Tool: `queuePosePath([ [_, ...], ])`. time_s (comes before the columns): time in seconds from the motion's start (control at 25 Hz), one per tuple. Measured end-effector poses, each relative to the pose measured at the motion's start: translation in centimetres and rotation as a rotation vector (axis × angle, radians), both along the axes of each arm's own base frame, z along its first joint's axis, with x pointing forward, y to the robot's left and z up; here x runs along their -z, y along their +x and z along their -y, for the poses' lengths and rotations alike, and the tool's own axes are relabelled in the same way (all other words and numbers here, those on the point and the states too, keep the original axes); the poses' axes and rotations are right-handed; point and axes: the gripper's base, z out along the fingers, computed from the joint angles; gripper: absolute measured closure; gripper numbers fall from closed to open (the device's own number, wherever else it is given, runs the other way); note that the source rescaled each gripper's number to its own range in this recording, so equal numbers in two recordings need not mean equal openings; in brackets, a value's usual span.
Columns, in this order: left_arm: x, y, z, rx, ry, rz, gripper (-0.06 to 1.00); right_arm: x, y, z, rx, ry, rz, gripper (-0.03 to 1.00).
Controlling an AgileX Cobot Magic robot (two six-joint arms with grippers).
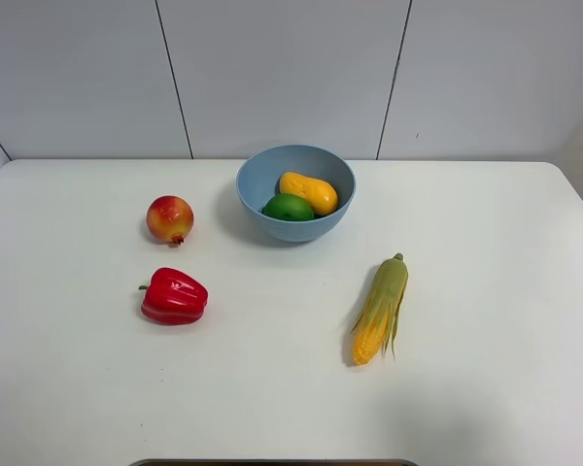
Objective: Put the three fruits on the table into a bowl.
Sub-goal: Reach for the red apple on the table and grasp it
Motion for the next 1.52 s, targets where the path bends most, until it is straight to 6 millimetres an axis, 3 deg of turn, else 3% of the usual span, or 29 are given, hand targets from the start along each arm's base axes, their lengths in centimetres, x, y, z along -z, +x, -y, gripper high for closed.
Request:
queuePosePath([
  [0.64, 0.0, 0.0, 0.0, 0.0, 0.0, 0.0, -0.06, -0.1, 1.3, -0.5, -0.106, -0.065, -0.068, 0.49],
  [0.76, 0.0, 0.0, 0.0, 0.0, 0.0, 0.0, -0.06, -0.1, 1.8, -0.5, -0.095, -0.06, -0.093, 0.38],
  [0.88, 0.0, 0.0, 0.0, 0.0, 0.0, 0.0, -0.06, -0.1, 2.2, -0.4, -0.085, -0.06, -0.117, 0.15],
  [0.96, 0.0, 0.0, 0.0, 0.0, 0.0, 0.0, -0.06, -0.1, 2.4, -0.4, -0.083, -0.055, -0.129, 0.07],
  [1.52, 0.0, 0.0, 0.0, 0.0, 0.0, 0.0, -0.06, -0.1, 2.5, -0.4, -0.082, -0.053, -0.136, 0.05],
])
